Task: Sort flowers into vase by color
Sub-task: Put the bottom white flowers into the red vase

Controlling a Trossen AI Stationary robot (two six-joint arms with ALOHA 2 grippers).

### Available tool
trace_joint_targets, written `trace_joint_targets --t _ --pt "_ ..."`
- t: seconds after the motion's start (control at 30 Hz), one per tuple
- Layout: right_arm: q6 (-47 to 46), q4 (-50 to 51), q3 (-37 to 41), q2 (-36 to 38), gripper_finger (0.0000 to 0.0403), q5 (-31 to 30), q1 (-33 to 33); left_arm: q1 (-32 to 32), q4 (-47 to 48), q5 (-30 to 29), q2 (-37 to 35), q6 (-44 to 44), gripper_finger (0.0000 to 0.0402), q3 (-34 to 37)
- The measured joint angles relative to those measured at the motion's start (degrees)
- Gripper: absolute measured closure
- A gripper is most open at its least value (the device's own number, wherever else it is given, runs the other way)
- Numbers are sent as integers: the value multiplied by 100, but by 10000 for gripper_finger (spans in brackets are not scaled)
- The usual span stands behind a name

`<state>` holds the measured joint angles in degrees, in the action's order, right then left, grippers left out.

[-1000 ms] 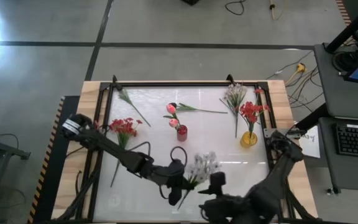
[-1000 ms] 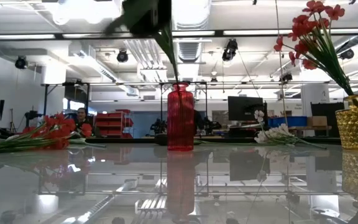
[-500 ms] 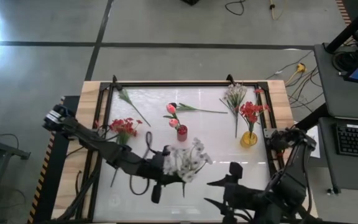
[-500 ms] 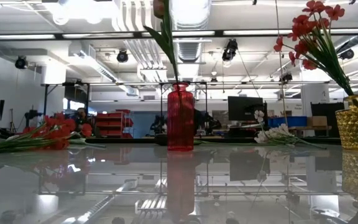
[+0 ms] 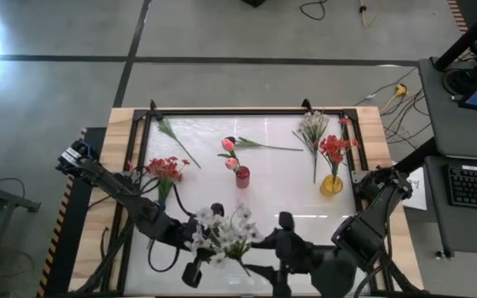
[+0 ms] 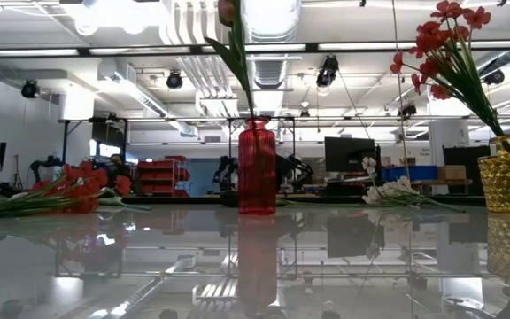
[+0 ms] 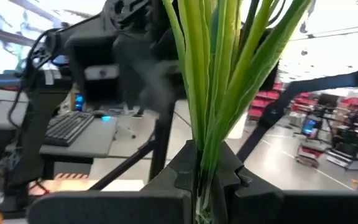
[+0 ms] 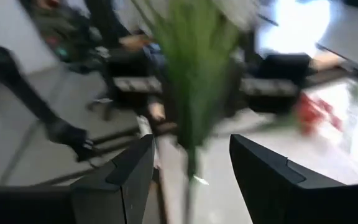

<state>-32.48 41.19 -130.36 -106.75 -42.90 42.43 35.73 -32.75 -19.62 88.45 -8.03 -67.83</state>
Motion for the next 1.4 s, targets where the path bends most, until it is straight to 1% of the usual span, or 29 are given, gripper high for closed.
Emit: trace_joint_targets --t 0.1,0.27,0.53,0.63,0.77,0.87,1.0,1.1,1.17,1.27,1.33,1.4 --pt "355 -425 4 -14 202 38 -71 -4 -51 -87 65 -7 402 0" --pt "159 -378 22 -23 202 44 -191 64 -307 -88 87 5 401 0" --pt "-101 -395 121 -27 202 138 -275 103 -322 -95 87 7 401 0" --pt "-99 -448 221 -27 212 133 -313 96 -324 -128 87 6 400 0" --pt "-99 -610 347 -27 248 112 -372 95 -184 -533 87 6 381 0" --pt "-97 -641 386 -27 288 95 -421 90 -87 -574 87 4 358 0" --pt "-46 -643 387 -27 344 94 -502 100 83 -920 87 15 325 0" --pt "53 -645 387 -27 382 92 -533 136 109 -1046 44 153 301 0" --pt "223 -640 387 -4 387 90 -532 167 429 -1070 -82 147 288 0" --pt "392 -570 367 90 388 -20 -517 231 1380 -1096 -363 -243 273 0" --pt "618 -533 371 223 388 -354 -482 279 2197 -1099 -601 -719 268 0" --pt "779 -416 378 377 389 -850 -476 329 3001 -1101 -838 -1270 267 0"
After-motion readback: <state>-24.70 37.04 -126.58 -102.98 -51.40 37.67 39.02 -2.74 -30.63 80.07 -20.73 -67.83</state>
